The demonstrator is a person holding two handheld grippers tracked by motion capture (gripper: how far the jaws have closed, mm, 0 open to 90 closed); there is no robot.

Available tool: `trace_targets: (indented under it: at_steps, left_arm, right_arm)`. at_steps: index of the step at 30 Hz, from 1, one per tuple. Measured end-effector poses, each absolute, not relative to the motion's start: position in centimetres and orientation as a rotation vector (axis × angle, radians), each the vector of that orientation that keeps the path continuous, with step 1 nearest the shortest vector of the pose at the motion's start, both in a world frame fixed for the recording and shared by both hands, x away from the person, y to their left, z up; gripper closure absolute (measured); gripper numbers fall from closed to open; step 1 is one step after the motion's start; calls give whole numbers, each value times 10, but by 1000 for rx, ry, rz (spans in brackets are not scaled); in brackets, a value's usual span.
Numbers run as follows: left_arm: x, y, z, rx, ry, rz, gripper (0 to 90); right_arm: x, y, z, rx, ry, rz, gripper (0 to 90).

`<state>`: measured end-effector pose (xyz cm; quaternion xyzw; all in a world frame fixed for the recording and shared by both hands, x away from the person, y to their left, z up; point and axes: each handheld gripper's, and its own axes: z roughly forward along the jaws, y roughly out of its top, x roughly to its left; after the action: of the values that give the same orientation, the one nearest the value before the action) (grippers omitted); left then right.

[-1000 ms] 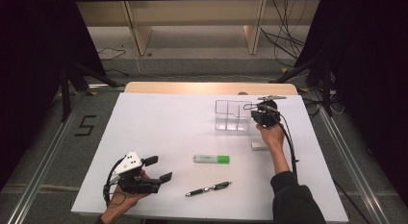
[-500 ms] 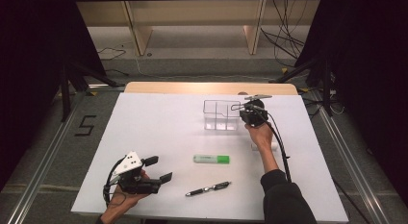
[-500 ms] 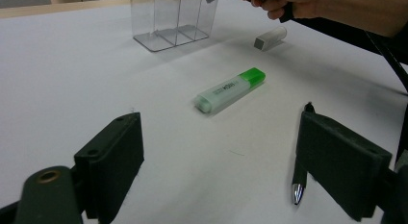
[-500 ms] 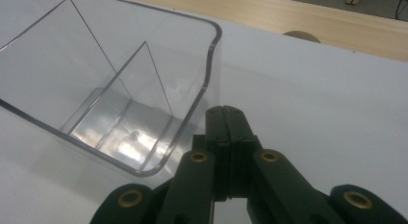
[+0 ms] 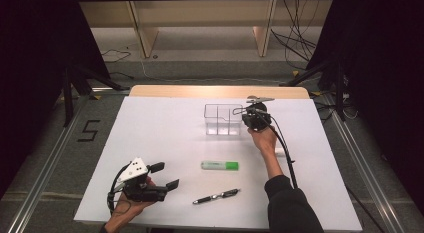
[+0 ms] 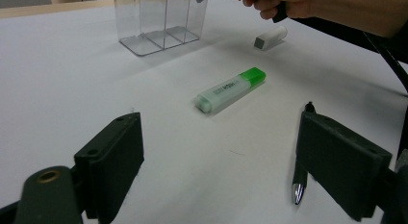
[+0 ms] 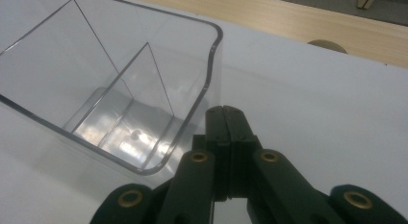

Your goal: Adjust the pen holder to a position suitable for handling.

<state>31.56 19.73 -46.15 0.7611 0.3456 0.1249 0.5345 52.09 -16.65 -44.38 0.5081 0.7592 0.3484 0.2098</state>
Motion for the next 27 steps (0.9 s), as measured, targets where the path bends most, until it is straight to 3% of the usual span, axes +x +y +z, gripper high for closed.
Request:
trace_targets:
  at_steps: [14,21,27]
  left_arm:
    - [315,198,-461,1812,820,298,166]
    - [315,198,-461,1820,822,296,167]
    - [316,197,-462,1821,827,292,167]
  right_arm:
    - [522,-158,-442,1390,2133,979,900]
    - [508,-180,-428,1373,2092,1042,837]
    - [485,-195,-418,1289,2105,1112,722]
